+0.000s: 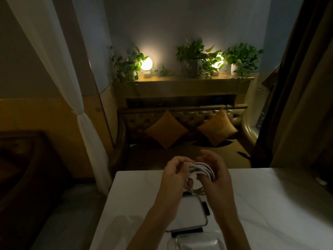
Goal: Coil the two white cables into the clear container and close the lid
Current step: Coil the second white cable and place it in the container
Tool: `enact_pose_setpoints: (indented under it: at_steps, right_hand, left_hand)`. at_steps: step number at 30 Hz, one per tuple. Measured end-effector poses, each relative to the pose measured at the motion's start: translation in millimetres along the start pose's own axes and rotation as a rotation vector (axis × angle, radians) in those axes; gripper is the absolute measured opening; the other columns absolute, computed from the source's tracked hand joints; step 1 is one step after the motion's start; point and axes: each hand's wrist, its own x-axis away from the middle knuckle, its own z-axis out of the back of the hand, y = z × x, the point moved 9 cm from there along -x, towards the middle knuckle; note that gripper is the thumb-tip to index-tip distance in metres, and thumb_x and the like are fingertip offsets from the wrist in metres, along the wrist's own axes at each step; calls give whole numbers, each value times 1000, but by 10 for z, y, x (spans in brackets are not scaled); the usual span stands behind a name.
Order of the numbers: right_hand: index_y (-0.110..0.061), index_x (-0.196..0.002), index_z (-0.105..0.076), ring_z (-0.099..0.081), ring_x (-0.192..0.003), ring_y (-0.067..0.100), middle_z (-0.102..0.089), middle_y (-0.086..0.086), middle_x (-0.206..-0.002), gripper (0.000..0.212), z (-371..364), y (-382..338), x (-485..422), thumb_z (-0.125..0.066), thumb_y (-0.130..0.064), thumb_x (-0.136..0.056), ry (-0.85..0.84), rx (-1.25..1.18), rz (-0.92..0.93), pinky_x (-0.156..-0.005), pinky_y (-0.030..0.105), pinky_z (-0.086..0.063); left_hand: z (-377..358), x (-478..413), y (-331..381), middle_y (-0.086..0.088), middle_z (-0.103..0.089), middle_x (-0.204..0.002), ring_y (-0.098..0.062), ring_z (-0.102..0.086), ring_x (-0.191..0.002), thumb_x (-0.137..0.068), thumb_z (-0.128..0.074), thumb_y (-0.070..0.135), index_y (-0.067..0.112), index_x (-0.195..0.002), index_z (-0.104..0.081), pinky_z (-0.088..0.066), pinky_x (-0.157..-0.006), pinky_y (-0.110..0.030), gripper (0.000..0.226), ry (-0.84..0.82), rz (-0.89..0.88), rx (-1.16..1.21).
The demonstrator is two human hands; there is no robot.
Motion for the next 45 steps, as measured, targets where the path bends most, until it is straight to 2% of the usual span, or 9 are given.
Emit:
enact_pose_setpoints:
  at_steps: [3,6,11,22,27,32,36,43,45]
  right_hand:
    - [-44,-131,-48,-64,-109,3,-64,-16,-122,52,-107,139,4,-64,-33,-83,-357,-122,-154,-77,15,-55]
    - [-43,-119,-58,-69,-102,5,-69,-1,-120,28,-64,219,-74,-51,-28,-97,-348,-203,-280,-71,15,-56]
    - [-44,-112,-68,-69,-83,2,-75,-13,-100,30,-151,15,-96,-56,-53,-86,-431,-5,-147,-68,10,-52]
    - [-27,-93,-70,-68,-78,4,-73,-8,-85,21,-115,-81,-141,-54,-40,-87,-209,102,3,-68,12,-53]
    - [-36,-89,-65,-67,-81,-1,-70,-12,-82,18,40,-164,-174,-59,-19,-92,-6,193,86,-69,7,-51]
    - [-23,-105,-67,-67,-89,5,-72,-4,-97,16,99,-140,-144,-55,-24,-94,156,155,73,-74,15,-55]
    - [-19,-114,-64,-65,-93,7,-67,-2,-103,34,1,-285,-111,-46,-37,-91,143,283,162,-79,22,-55]
    - [-27,-108,-58,-65,-74,-7,-68,-23,-84,14,168,-330,-24,-46,-27,-99,480,58,59,-55,7,-50]
    - [-22,-104,-63,-64,-62,3,-68,-9,-80,14,125,-181,-127,-50,-24,-99,338,43,-107,-47,12,-47]
  left_hand:
    - [31,6,-4,-3,-70,-95,-15,-71,-83,-100,-43,17,20,-94,-63,-58,-66,-22,20,-5,3,9]
    - [78,-4,32,-3,-69,-96,-20,-69,-86,-99,-44,17,22,-92,-61,-59,-70,-27,19,21,-53,-41]
    - [117,-8,96,-4,-64,-96,-7,-63,-69,-99,-46,18,21,-97,-58,-55,-58,-16,13,73,-128,-82]
    - [203,0,251,3,-68,-84,-8,-71,-71,-99,-45,20,31,-93,-51,-56,-58,-16,14,158,-247,-52]
    - [105,-18,128,-3,-72,-98,-20,-72,-90,-96,-51,27,26,-102,-58,-60,-71,-27,9,18,-141,116]
    - [-25,8,-12,5,-72,-97,-13,-71,-90,-87,-53,45,29,-105,-63,-58,-74,-25,26,-36,-51,107]
    - [57,-25,51,3,-70,-90,-13,-68,-84,-97,-45,31,25,-98,-64,-56,-72,-23,19,85,-111,60]
    - [108,-7,192,6,-55,-65,-9,-56,-64,-101,-38,22,13,-92,-56,-54,-66,-23,22,311,-190,221]
    - [133,13,318,7,-53,-62,-6,-54,-60,-102,-37,19,16,-90,-56,-54,-65,-21,22,336,-274,197]
